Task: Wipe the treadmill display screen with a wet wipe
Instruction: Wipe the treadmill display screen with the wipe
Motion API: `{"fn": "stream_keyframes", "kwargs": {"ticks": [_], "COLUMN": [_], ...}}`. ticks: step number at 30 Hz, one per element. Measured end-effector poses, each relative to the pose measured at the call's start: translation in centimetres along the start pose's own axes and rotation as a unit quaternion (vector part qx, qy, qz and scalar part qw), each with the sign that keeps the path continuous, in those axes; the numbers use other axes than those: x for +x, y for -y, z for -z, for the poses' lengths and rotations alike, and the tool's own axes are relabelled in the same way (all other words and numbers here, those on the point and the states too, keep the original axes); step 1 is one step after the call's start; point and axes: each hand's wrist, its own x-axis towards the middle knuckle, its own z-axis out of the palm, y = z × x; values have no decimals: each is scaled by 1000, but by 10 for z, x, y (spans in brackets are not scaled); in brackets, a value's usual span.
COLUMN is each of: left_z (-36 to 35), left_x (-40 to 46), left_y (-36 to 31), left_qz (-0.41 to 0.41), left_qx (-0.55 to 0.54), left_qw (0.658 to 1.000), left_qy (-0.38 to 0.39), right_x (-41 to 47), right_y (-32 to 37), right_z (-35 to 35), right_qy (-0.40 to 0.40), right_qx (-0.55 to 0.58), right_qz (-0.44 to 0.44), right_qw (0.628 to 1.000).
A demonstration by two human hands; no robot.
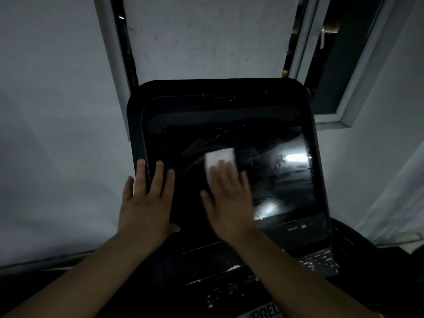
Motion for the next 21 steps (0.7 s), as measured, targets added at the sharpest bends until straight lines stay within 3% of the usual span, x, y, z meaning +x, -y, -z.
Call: {"fn": "stream_keyframes", "kwargs": {"ticks": [3, 5, 10, 13, 16, 19, 21], "left_z": [-1, -2, -5, -6, -7, -7, -7], "left_x": [-1, -1, -1, 0, 1, 1, 1], "left_y": [3, 4, 2, 2, 2, 4, 3], "left_qz": [-4, -4, -4, -5, -6, -1, -3], "left_qx": [-23, -20, -19, -11, -8, -23, -15], "left_qw": [999, 1000, 1000, 1000, 1000, 1000, 1000], "left_qy": [-22, -12, -19, -18, -17, -16, -7], "right_x": [-11, 0, 31, 39, 43, 50, 61], "right_y": [22, 3, -60, -50, -8, 26, 19], "right_z": [1, 2, 4, 2, 0, -1, 3], "right_qy": [16, 5, -12, -34, -54, -14, 3], "right_qx": [4, -21, -25, -3, -20, -20, -46], "right_qz": [117, 111, -126, -182, -82, 67, 101], "right_qw": [993, 994, 992, 983, 995, 997, 994]}}
